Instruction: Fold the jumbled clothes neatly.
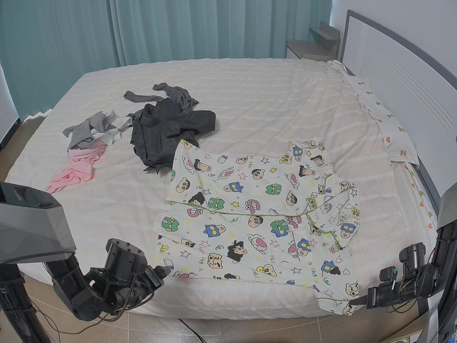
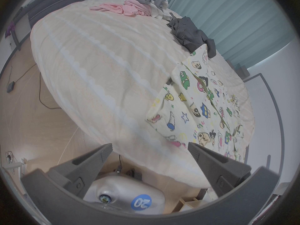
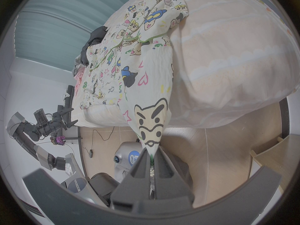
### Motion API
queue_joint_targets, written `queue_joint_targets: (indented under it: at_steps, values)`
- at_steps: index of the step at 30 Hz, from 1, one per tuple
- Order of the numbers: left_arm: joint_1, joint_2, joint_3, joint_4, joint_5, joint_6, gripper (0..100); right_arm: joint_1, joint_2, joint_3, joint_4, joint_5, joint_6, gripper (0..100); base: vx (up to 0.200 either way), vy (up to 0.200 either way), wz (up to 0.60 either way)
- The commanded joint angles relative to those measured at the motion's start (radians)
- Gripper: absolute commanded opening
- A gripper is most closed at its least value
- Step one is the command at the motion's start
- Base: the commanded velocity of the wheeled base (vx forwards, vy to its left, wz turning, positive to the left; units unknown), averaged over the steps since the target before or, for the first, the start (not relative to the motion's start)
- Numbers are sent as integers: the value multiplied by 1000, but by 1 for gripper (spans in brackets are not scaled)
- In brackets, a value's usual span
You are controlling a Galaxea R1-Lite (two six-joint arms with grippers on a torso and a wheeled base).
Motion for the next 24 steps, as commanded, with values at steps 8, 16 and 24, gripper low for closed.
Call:
queue_joint_targets:
  at_steps: [8,16,24]
  values:
    - [19,149,-178,0,38,12,100,-2,0,18,2,14,1,0,0,0,0]
    - [35,209,-245,-3,40,12,100,0,0,18,2,14,1,0,0,0,0]
    - [38,248,-290,0,41,14,100,0,0,18,3,15,1,0,0,0,0]
